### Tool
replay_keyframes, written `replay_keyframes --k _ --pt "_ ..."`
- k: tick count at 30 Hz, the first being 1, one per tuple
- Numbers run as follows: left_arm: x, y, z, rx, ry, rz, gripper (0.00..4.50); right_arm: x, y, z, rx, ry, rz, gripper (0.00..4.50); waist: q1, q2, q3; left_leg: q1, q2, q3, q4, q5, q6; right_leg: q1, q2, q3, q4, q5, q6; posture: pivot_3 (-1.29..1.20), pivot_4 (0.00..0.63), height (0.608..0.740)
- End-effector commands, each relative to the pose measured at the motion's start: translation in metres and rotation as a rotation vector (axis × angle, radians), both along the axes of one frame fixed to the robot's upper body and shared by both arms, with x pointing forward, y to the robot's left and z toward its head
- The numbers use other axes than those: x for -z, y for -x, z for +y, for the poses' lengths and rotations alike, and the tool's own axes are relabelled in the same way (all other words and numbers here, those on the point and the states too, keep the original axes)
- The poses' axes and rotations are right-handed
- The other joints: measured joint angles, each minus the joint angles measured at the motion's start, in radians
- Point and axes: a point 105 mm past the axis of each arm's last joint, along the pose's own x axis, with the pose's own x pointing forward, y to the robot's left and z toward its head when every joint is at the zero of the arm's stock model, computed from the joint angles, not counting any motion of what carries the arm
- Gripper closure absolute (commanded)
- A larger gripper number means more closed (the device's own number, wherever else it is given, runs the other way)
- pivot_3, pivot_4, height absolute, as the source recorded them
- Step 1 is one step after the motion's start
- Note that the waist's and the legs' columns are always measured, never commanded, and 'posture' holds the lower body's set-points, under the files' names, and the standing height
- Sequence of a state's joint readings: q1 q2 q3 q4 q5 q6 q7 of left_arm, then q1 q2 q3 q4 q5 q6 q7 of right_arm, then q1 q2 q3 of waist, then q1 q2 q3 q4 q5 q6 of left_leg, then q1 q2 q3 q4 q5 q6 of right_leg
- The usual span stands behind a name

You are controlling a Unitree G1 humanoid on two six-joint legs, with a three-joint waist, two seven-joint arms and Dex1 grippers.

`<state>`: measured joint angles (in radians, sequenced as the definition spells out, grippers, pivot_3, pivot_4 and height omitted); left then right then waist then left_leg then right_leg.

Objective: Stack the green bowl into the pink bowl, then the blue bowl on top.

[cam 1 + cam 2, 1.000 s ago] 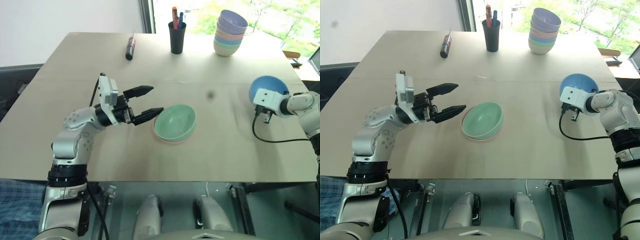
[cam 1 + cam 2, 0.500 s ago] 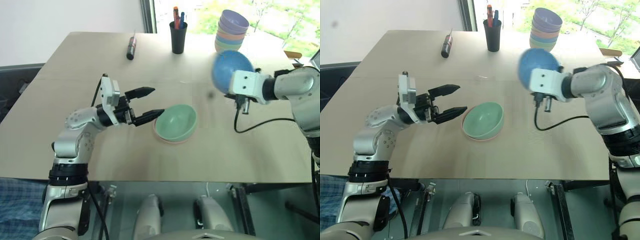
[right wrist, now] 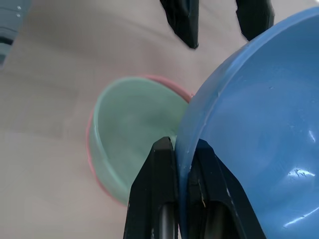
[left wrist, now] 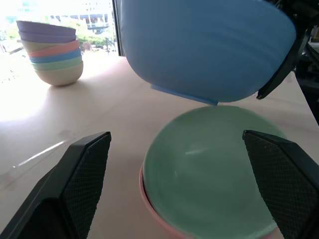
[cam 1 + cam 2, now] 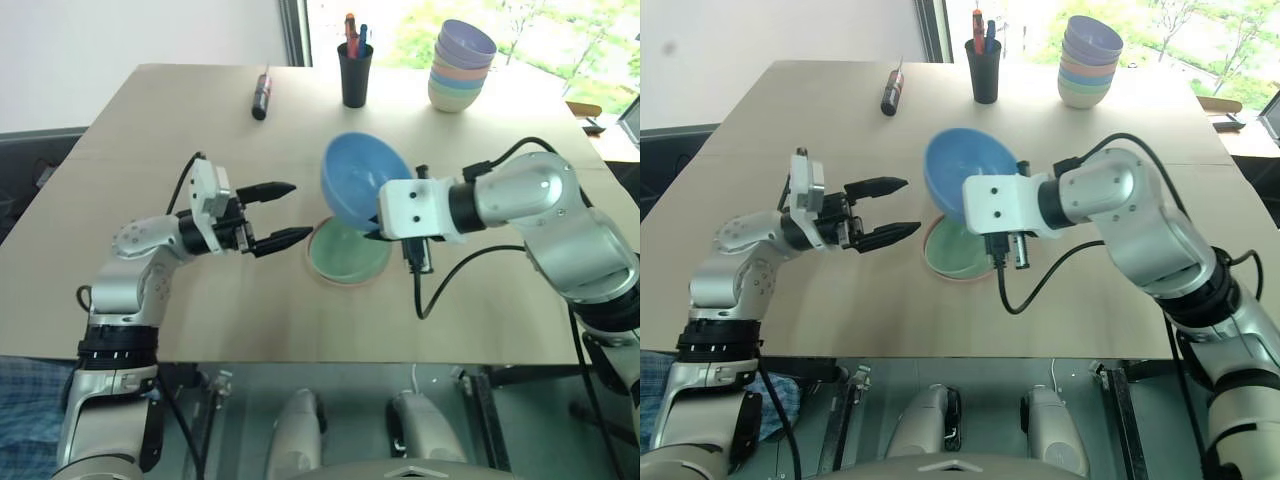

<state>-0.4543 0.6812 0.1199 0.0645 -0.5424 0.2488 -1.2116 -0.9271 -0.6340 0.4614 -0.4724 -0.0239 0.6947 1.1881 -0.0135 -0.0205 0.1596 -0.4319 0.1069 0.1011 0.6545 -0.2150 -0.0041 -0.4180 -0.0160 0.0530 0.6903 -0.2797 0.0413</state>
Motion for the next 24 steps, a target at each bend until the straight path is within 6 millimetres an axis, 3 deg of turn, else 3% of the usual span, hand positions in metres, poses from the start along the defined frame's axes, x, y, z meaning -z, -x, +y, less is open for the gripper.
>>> replay_keyframes --k 1,6,10,17,20,24 --pt "-0.010 0.005 0.016 -0.026 -0.037 -0.036 0.00 -0.011 0.004 0.010 -0.043 -0.013 -0.071 4.48 0.000 0.000 0.000 0.000 0.000 0.000 0.000 0.000 0.000 0.000 0.000 0.000 0.000 0.000 0.000 0.00 0.150 0.740" --pt "-0.003 0.012 0.033 -0.041 -0.138 0.005 0.00 -0.011 0.014 0.025 -0.103 -0.034 -0.068 4.48 0.000 0.000 0.000 0.000 0.000 0.000 0.000 0.000 0.000 0.000 0.000 0.000 0.000 0.000 0.000 0.00 0.150 0.740" --pt "-0.003 0.013 0.034 -0.032 -0.145 0.012 0.00 -0.006 0.017 0.025 -0.111 -0.025 -0.055 4.48 0.004 0.000 0.000 0.000 0.000 0.001 0.000 0.000 0.000 -0.001 0.000 0.000 0.000 0.000 0.000 0.00 0.150 0.740" --pt "-0.002 0.015 0.031 -0.011 -0.146 0.018 0.00 -0.006 0.011 0.010 -0.040 -0.023 -0.065 1.49 0.002 -0.001 0.000 0.000 0.000 0.001 0.000 0.000 0.000 -0.001 0.000 0.000 0.002 0.000 0.000 0.00 0.150 0.740" --pt "-0.002 0.015 0.030 -0.006 -0.145 0.018 0.00 -0.015 0.004 -0.005 0.038 -0.078 -0.055 1.49 0.002 -0.001 0.000 0.000 0.000 0.001 0.000 0.000 0.000 -0.002 0.000 0.000 0.002 0.000 0.000 0.00 0.150 0.740" --pt "-0.001 0.015 0.032 -0.016 -0.153 0.014 0.00 -0.041 -0.020 -0.038 0.243 -0.279 -0.062 1.49 0.002 -0.001 0.000 0.000 0.000 0.001 0.000 0.000 0.000 -0.002 0.000 0.000 0.002 0.000 0.000 0.00 0.150 0.740"
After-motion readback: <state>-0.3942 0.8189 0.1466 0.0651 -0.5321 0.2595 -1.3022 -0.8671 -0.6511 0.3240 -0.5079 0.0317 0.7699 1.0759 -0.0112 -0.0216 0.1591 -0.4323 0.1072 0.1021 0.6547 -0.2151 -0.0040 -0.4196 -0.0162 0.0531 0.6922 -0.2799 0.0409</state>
